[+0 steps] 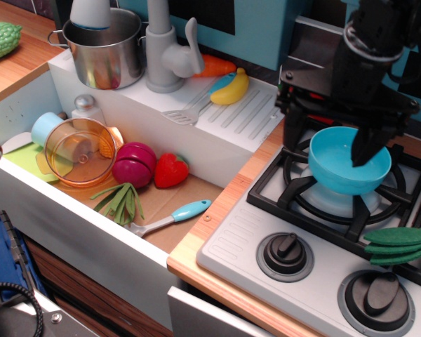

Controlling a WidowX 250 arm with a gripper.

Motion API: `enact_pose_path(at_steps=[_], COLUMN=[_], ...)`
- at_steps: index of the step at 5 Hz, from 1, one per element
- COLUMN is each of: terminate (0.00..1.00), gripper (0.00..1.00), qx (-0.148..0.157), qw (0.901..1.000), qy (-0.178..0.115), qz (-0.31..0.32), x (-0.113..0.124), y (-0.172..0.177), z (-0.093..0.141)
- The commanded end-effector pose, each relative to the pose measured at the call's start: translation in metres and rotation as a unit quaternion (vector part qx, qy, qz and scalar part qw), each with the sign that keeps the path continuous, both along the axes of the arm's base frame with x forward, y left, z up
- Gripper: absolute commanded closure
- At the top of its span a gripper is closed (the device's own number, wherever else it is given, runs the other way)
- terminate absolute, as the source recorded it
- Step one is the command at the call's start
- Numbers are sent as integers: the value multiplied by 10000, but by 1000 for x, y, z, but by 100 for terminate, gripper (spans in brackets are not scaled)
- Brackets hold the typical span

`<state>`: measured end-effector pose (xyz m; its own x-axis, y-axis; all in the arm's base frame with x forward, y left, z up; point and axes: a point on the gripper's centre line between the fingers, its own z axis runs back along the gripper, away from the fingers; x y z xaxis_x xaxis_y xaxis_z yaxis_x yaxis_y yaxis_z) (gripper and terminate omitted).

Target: Lift bowl

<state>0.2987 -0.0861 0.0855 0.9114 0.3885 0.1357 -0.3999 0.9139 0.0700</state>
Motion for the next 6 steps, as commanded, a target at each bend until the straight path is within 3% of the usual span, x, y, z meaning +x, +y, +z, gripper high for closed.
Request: enact_pose_path(at_steps=[1, 5, 6], terminate=[0, 0, 0], gripper=[0, 0, 100], qx=[-381, -471, -495], qw=[9988, 9969, 9969], qy=[-263, -631, -614], qz=[136, 61, 37], x=[20, 19, 16], y=[12, 24, 23], z=[7, -35, -39])
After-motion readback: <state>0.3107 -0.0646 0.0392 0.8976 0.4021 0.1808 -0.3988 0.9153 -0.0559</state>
